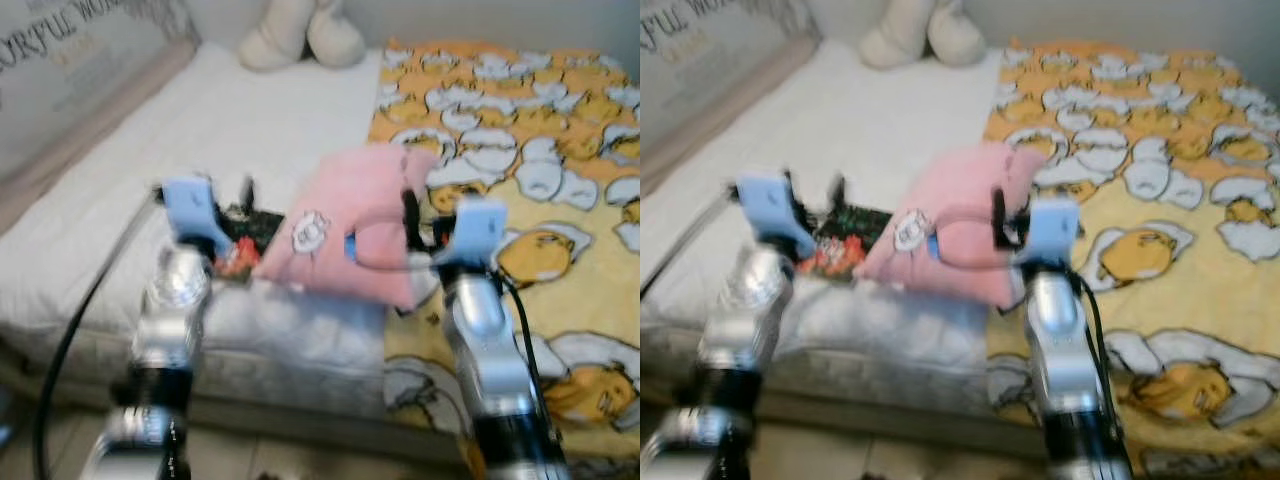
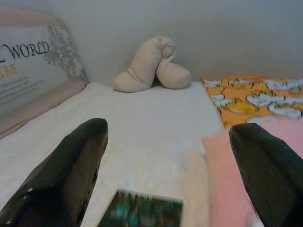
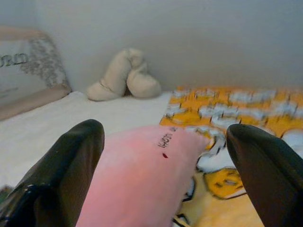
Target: Clean up the room
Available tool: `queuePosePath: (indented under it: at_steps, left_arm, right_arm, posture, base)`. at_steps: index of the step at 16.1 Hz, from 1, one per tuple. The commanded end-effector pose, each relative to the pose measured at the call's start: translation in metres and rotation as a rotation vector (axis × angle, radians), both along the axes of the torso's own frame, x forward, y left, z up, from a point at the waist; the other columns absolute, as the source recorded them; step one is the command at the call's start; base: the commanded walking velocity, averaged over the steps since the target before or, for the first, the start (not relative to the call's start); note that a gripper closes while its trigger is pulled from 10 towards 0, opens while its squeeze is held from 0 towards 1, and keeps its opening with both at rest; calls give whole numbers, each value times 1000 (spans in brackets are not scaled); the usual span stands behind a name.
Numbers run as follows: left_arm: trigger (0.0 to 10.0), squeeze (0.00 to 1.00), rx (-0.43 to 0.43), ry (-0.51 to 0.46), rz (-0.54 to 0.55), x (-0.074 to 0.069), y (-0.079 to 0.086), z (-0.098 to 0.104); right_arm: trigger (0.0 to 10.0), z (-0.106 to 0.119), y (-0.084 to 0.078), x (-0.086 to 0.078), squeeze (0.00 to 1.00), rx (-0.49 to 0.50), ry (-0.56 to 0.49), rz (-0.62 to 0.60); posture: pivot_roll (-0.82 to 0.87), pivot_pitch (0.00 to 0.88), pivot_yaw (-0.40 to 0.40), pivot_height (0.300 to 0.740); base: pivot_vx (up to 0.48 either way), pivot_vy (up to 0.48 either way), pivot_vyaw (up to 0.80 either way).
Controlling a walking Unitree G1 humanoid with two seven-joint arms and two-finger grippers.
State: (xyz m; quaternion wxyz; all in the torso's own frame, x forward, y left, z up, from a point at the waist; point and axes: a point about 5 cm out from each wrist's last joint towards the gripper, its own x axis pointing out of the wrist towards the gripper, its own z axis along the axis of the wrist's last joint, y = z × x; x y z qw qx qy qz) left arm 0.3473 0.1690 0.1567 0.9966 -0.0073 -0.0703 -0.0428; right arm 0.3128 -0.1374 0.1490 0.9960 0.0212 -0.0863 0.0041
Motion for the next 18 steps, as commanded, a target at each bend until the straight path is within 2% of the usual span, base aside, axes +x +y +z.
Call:
queuePosePath:
  at_steps: [1,2,3,5,6,7,9,10,12,14,15,18]
  left_arm:
    - [10000,0,-20,46,-48,7,-9,1]
    - [10000,0,-50,113,-61,20,-5,1]
    - [10000,0,-17,225,-82,30,-5,-6]
    - [10000,0,-18,333,-100,37,-6,-17]
    - [10000,0,-41,426,-122,40,-10,-26]
    - [10000,0,-164,488,-168,40,-19,-31]
    - [10000,0,-289,565,-206,38,-31,-40]
    - [10000,0,-319,592,-216,37,-40,-44]
    - [10000,0,-378,576,-270,40,-58,-36]
    - [10000,0,-328,592,-261,39,-65,-39]
    - [10000,0,-275,602,-264,37,-70,-44]
    - [10000,0,-143,602,-273,34,-79,-48]
  right_arm:
    - [10000,-5,-12,3,0,62,67,-42]
    - [10000,-7,-16,11,0,119,119,-49]
    - [10000,-12,-18,17,0,152,174,-40]
    - [10000,-25,-20,23,0,225,266,-63]
    - [10000,-31,-19,25,0,306,337,-85]
    - [10000,-32,-18,25,0,394,379,-85]
    - [10000,-32,-17,24,0,492,416,-77]
    - [10000,-28,-18,23,0,497,415,-74]
    - [10000,-17,-16,23,0,487,414,-62]
    - [10000,-21,-17,25,0,481,454,-80]
    - [10000,-25,-17,26,0,485,491,-102]
    - [10000,-23,-15,22,0,491,511,-100]
  posture:
    - [-140,0,76,735]
    - [-149,0,78,735]
    - [-159,0,77,735]
    - [-166,0,82,735]
    - [-172,0,83,735]
    - [-175,0,83,735]
    - [-183,0,87,735]
    - [-208,0,94,735]
    - [-267,57,99,735]
    - [-309,109,94,735]
    - [-333,143,88,735]
    - [-365,199,78,735]
  base:
    - [0,0,0]
    - [0,0,0]
    - [0,0,0]
    - [0,0,0]
    - [0,0,0]
    - [0,0,0]
    - [0,0,0]
    - [0,0,0]
    - [0,0,0]
    - [0,0,0]
    - [0,0,0]
    - [0,0,0]
